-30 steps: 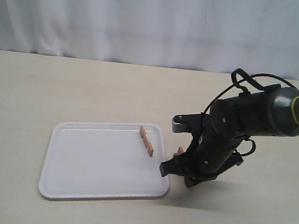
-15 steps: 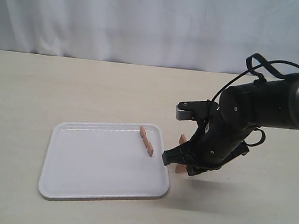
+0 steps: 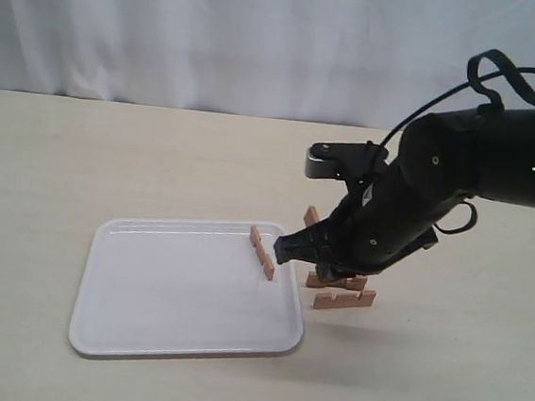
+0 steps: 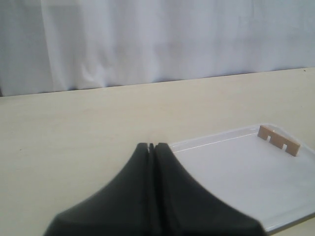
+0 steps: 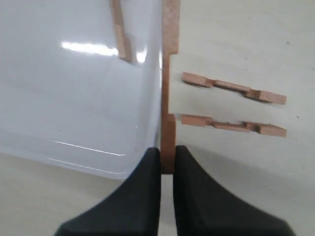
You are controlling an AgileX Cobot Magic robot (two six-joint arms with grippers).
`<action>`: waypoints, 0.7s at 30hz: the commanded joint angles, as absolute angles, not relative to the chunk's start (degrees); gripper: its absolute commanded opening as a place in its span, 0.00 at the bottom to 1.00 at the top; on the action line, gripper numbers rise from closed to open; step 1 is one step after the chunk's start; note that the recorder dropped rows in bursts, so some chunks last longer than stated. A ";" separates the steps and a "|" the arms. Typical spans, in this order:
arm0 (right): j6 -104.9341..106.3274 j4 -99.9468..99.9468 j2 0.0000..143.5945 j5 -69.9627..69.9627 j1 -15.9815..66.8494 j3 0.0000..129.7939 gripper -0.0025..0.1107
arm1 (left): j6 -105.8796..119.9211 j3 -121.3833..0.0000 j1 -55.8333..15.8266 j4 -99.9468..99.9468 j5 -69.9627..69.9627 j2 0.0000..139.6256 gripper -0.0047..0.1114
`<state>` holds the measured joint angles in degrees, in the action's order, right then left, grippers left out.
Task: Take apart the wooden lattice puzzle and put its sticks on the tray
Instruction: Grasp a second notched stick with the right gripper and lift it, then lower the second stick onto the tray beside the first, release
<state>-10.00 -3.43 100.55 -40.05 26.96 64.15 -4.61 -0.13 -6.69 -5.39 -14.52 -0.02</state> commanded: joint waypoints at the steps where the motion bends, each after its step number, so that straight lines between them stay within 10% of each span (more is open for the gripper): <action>1: -9.81 -3.67 100.60 -42.48 31.29 69.19 0.06 | -4.79 0.00 -6.64 -5.35 -13.80 0.00 0.04; 21: -11.34 -2.68 120.27 -56.57 36.84 89.21 0.06 | -4.79 0.00 -6.64 -5.35 -13.80 0.00 0.04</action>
<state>-11.10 -4.02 118.43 -56.32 36.75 88.65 -4.61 -0.13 -6.69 -5.39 -14.52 -0.02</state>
